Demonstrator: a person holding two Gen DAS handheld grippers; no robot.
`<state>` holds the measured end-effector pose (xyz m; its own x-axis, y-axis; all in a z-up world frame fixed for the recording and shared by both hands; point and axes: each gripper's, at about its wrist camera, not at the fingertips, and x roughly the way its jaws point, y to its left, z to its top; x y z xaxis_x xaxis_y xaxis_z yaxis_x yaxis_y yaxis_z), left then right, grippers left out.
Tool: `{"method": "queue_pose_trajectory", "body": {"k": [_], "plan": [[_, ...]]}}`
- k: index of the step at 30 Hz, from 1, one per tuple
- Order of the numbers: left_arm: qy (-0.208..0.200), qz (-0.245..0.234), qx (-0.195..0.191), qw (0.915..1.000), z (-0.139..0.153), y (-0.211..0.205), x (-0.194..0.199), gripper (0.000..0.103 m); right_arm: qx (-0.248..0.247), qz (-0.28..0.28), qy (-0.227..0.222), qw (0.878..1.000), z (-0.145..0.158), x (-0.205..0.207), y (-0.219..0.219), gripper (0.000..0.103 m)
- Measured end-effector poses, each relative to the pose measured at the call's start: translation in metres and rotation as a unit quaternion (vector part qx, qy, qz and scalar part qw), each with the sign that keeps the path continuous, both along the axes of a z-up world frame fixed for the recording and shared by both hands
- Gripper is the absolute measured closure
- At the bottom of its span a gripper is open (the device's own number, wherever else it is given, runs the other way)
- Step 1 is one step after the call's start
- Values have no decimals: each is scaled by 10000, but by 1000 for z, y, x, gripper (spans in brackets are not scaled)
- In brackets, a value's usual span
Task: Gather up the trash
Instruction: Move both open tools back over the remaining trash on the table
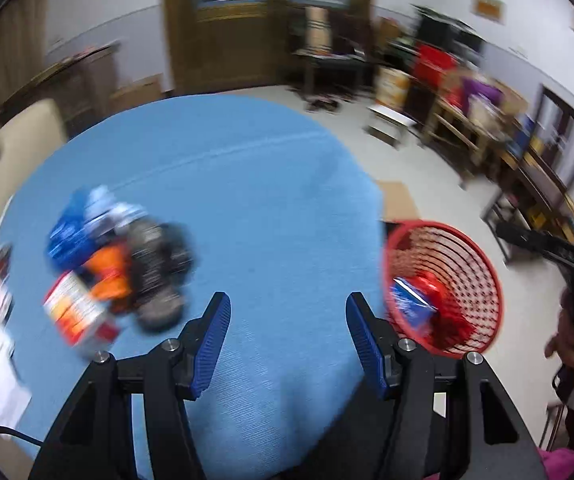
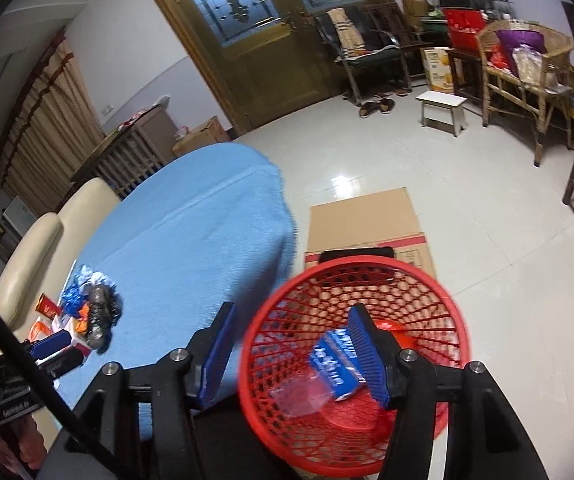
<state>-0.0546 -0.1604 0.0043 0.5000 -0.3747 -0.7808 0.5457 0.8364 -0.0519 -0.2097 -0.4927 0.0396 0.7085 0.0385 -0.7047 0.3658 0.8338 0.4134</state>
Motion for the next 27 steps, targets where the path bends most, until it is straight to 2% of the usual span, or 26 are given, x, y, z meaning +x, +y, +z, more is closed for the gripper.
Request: {"method": "queue_pose_trajectory", "body": {"k": [6,10,16,21,27], "plan": [[-90,918,-157,9956,2,67,10,42,-156,455,-46,9988,13,19,41,42],[-199,1344,-116,9907,1,105,9,42,-202,656,-113,9976,20,26,61,42],[-237,1742,-38,9844,-2,148,7,42,-192,952,-164,9951,31,44,87,42],[-199,2044,-144,9786,-4,178,14,42,-277,1308,-215,9908,46,66,119,42],[-210,2139,-167,9765,-7,194,9,42,-263,1838,-301,9822,57,88,162,42]]}}
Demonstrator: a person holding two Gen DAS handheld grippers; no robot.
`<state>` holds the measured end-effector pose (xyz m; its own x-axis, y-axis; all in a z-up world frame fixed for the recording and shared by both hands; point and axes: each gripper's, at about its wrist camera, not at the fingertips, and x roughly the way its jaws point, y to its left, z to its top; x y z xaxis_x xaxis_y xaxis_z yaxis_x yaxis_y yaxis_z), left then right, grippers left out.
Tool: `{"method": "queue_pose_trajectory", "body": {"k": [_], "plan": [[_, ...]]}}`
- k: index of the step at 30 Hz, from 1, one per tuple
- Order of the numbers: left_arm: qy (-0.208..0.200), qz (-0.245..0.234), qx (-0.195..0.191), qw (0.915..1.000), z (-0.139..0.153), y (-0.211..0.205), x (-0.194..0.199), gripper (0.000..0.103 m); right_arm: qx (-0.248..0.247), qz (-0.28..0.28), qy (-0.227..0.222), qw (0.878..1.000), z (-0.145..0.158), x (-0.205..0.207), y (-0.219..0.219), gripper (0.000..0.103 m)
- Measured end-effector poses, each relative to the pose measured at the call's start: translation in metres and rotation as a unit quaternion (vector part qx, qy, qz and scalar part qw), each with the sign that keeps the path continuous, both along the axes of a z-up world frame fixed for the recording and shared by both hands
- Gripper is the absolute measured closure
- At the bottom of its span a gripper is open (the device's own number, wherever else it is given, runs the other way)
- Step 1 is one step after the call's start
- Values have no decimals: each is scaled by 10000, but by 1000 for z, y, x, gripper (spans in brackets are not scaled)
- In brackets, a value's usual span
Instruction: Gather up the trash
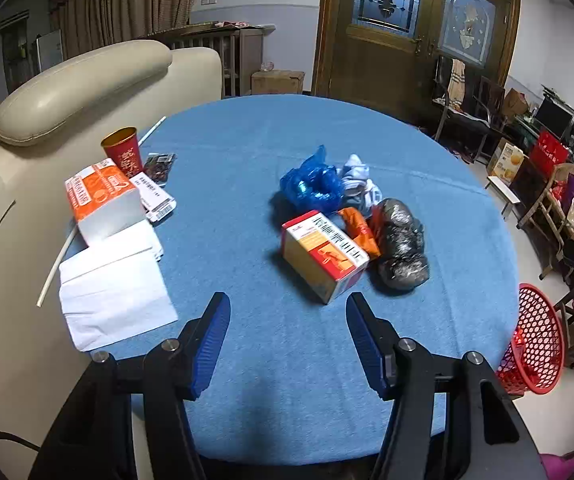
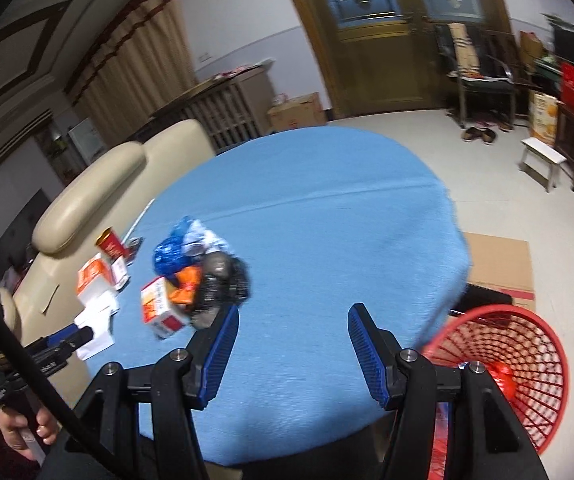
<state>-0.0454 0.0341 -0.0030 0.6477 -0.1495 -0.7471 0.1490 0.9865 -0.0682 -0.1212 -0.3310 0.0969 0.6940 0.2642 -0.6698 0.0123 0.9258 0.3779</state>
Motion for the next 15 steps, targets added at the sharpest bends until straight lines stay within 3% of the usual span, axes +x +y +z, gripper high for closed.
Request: {"method": "queue_pose_trajectory", "body": {"k": [8,15], "plan": [[144,230,-50,9996,-10,22,11,42,109,545,213,9982,-2,41,43,42],[-303,613,194,9975,17,58,1,42,62,1088,-281,9936,40,93,108,42]]}}
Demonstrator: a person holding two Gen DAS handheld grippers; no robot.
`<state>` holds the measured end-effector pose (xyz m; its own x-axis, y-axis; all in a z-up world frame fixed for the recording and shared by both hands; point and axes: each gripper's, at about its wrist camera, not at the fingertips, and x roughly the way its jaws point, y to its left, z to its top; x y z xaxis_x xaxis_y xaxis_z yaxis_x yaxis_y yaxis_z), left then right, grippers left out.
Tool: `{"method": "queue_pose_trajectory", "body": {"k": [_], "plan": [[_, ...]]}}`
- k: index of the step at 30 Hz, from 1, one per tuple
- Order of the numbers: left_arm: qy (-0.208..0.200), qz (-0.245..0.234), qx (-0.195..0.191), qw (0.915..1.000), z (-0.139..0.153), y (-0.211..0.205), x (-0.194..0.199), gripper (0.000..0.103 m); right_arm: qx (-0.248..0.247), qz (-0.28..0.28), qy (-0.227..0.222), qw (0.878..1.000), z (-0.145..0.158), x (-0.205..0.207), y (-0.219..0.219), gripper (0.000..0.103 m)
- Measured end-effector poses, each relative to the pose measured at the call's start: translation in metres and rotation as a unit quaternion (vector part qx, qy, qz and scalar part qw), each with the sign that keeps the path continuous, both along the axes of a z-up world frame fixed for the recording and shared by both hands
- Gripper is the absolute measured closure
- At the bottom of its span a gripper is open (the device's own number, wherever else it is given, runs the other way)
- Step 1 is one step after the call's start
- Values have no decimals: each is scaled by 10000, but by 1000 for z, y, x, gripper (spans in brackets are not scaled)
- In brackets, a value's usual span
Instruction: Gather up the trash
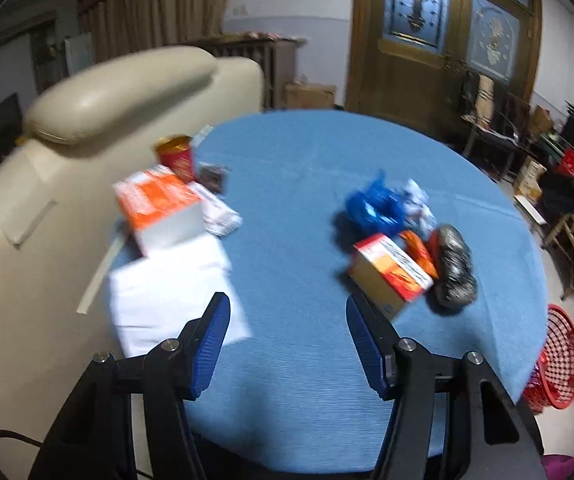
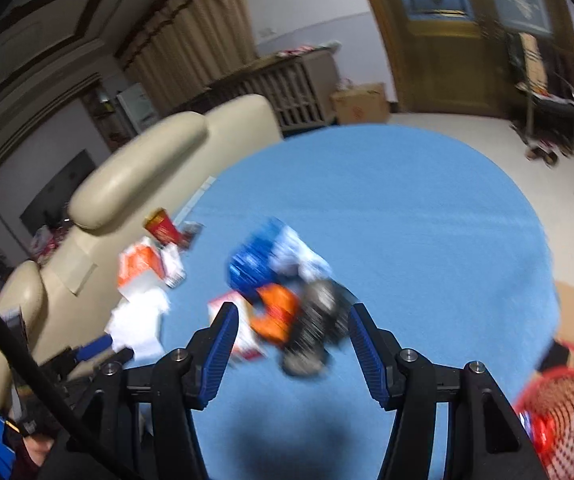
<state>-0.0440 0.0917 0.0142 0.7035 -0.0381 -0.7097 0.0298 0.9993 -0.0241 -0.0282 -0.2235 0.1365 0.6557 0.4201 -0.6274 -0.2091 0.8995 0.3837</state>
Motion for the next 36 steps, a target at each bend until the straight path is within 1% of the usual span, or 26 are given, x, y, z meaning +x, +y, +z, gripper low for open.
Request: {"method": "queue_pose_trajectory", "body": {"k": [2,6,8,9,11,12,13,14,15,18,20,22,25,30,36], "plan": [[-31,145,28,9999,8,15,-9,42,50,139,-86,9999,10,18,22,42],[-94,748,364,9965,24,51,-43,42,104,502,-161,9986,20,55,80,42],[-100,1152,667,9910,29,68,-62,41,186,789,-116,9966,22,73,120,42],[-104,1402,831,9866,33,78,-73,41,202,886,-117,9958,24,77,132,42],[-116,1841,985,9779,40,95,-93,37,192,1267,-170,9916,33,86,175,42],[-125,2137,1005,9716,44,105,-105,36,204,1392,-187,9899,36,88,189,42],[-131,2338,985,9672,47,113,-113,36,242,1567,-210,9871,41,88,205,42],[-140,2591,907,9615,52,122,-124,36,295,1796,-274,9829,48,85,225,42],[-155,2742,829,9580,56,129,-132,36,312,1915,-342,9804,52,83,236,42],[-230,3026,776,9497,64,136,-146,36,465,2241,-583,9717,62,65,260,42],[-285,3098,823,9468,71,134,-150,36,498,2415,-646,9670,62,51,268,42],[-385,3047,805,9483,79,130,-153,36,414,2512,-651,9649,59,42,272,42],[-484,2944,794,9512,88,123,-151,35,446,2488,-680,9651,59,33,262,42],[-503,2779,775,9562,93,107,-143,35,414,2217,-754,9713,63,35,230,42],[-512,2592,827,9609,97,88,-140,35,508,1889,-703,9782,65,43,196,42]]}}
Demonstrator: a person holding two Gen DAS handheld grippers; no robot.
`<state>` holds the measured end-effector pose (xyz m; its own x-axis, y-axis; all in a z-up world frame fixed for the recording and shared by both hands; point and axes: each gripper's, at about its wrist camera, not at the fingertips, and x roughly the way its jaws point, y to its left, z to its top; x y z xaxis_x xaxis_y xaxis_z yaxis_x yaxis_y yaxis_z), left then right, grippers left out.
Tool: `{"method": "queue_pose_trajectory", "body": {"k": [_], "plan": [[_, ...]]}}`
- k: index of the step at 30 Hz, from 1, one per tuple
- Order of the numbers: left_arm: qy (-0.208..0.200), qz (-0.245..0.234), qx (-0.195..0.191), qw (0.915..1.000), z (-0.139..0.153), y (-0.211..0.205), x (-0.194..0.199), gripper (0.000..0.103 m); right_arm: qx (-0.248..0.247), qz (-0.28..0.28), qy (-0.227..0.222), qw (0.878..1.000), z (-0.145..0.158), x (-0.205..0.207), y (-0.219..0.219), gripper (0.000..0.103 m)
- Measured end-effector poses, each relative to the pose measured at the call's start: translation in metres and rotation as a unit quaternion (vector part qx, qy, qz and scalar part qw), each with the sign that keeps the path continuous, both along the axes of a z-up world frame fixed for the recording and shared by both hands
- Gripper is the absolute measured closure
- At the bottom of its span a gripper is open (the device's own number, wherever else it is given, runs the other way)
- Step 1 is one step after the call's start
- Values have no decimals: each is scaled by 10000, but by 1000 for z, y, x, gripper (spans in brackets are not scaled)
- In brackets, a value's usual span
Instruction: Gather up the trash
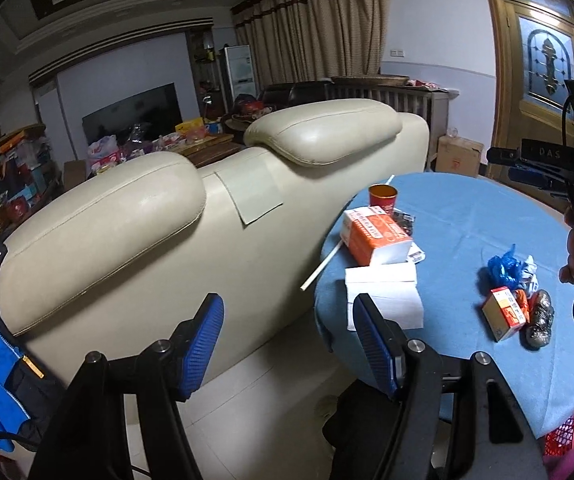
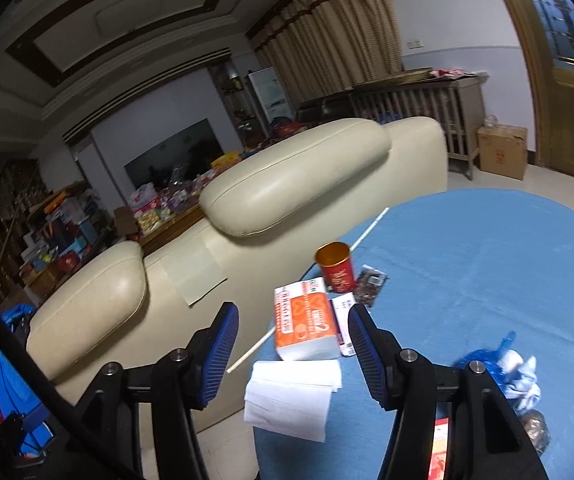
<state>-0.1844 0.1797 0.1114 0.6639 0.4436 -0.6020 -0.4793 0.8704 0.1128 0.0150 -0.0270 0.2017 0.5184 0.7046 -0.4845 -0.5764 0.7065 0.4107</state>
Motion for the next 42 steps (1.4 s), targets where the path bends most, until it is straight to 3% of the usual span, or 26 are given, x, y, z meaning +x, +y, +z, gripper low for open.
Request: {"method": "queue_pose_trajectory", "body": {"k": [10,19,25,31,34,37,40,42], "plan": [[57,-295,-75,9995,0,-21,9,35,72,-112,-114,9998,6,-10,-27,42],[165,-658,-129,9976,-6,-42,24,35,-32,-654,2,9979,0,-4,-75,42],[325,-965,-486,9936,-21,-58,51,34,-33,-799,-35,9968,-6,-12,-105,42],[522,-1738,-727,9807,-35,-92,96,34,-175,-1409,228,9896,-22,-10,-170,42],[625,-2138,-829,9713,-46,-105,120,34,-480,-1949,379,9789,-37,-8,-208,42],[783,-2475,-905,9615,-60,-114,144,34,-603,-2263,817,9688,-55,-5,-232,42],[1013,-2845,-1145,9464,-74,-124,168,34,-885,-2418,1322,9572,-81,-2,-246,42],[1207,-3044,-1102,9384,-83,-134,184,34,-777,-2417,1668,9527,-99,-3,-254,42]]}}
